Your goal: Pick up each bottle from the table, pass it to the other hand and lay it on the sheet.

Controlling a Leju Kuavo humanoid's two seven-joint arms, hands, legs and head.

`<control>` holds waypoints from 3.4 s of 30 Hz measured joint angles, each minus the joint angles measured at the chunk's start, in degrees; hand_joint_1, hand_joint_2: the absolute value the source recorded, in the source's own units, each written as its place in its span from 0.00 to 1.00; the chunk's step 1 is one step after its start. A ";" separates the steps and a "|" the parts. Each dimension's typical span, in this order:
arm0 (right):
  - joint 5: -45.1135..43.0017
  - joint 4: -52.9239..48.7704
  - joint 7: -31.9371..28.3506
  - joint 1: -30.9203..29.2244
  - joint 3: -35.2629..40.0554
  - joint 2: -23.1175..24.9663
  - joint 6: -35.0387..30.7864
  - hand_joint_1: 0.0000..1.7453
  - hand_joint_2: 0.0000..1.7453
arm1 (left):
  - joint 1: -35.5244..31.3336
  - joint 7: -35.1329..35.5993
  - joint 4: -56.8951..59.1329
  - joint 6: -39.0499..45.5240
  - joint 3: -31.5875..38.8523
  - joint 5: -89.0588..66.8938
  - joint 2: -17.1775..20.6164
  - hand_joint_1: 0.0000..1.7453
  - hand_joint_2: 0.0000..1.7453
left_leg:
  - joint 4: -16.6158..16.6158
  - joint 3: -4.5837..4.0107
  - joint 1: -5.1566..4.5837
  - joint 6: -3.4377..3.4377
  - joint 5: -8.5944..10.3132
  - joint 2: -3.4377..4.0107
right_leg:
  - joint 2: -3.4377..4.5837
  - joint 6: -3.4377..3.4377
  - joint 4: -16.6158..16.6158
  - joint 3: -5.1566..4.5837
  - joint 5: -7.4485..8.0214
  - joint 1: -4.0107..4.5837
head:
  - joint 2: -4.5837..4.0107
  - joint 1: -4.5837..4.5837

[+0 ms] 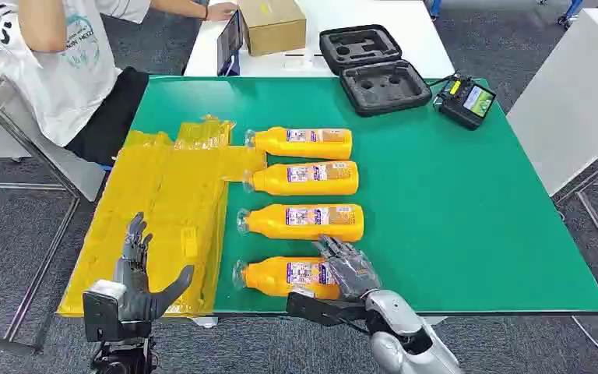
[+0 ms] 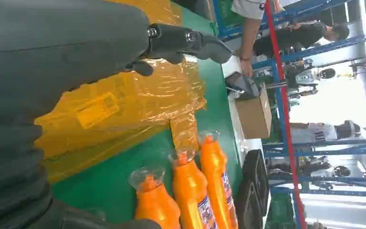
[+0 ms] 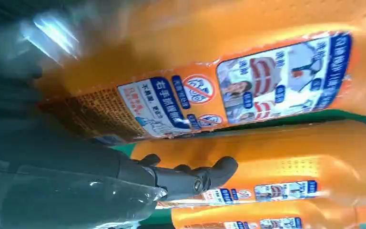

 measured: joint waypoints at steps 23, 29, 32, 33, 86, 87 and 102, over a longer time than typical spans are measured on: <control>-1.74 2.80 -1.68 -2.24 -0.26 0.24 3.10 1.00 1.00 | 0.52 0.02 -0.83 0.00 0.42 0.11 -0.09 0.00 1.00 | 0.00 0.12 0.00 0.00 0.00 0.00 | 0.00 0.00 0.00 0.11 0.00 0.00 | 0.00 0.00; -3.50 3.50 -2.67 -3.11 -0.26 0.24 4.42 1.00 1.00 | 0.25 0.22 -0.83 -0.57 0.42 0.61 -0.09 0.00 1.00 | 0.00 0.19 0.00 -0.01 -0.01 0.02 | 0.02 0.00 0.00 0.13 0.00 0.01 | 0.00 0.00; -6.85 3.63 -6.65 -3.32 -0.42 0.09 5.20 1.00 1.00 | -0.10 0.20 -0.79 -1.13 0.42 0.81 -0.07 0.00 1.00 | 0.00 0.25 0.01 -0.01 -0.01 0.02 | 0.02 0.00 -0.01 0.18 0.00 0.02 | 0.00 0.02; -9.32 3.63 -9.90 -3.23 -0.48 0.02 5.51 1.00 1.00 | -0.29 0.13 -0.70 -1.31 0.42 0.87 -0.07 0.00 1.00 | 0.00 0.26 0.01 -0.01 -0.02 0.04 | 0.03 0.00 -0.01 0.19 0.00 0.02 | 0.00 0.02; -36.74 6.41 -36.96 0.99 -4.59 12.88 -10.10 1.00 1.00 | -3.85 0.94 3.41 -15.91 -5.51 9.64 -0.11 0.00 1.00 | 0.00 0.09 -0.01 -0.01 -0.01 -0.01 | 0.01 0.00 0.00 0.07 0.00 0.00 | 0.00 -0.15; -36.78 7.27 -37.09 0.85 -4.46 13.37 -9.77 1.00 1.00 | -4.28 1.01 3.91 -16.59 -5.96 10.10 -0.02 0.00 1.00 | 0.00 0.09 0.00 -0.01 -0.01 -0.01 | 0.01 0.00 0.01 0.07 0.00 0.00 | 0.00 -0.15; -37.66 15.34 -37.55 -2.03 -3.80 15.67 -9.53 1.00 1.00 | -5.67 1.18 6.91 -22.60 -7.37 14.93 1.14 0.00 1.00 | 0.00 0.08 -0.01 -0.01 -0.01 0.00 | 0.00 0.00 0.01 0.06 0.00 -0.01 | 0.00 -0.13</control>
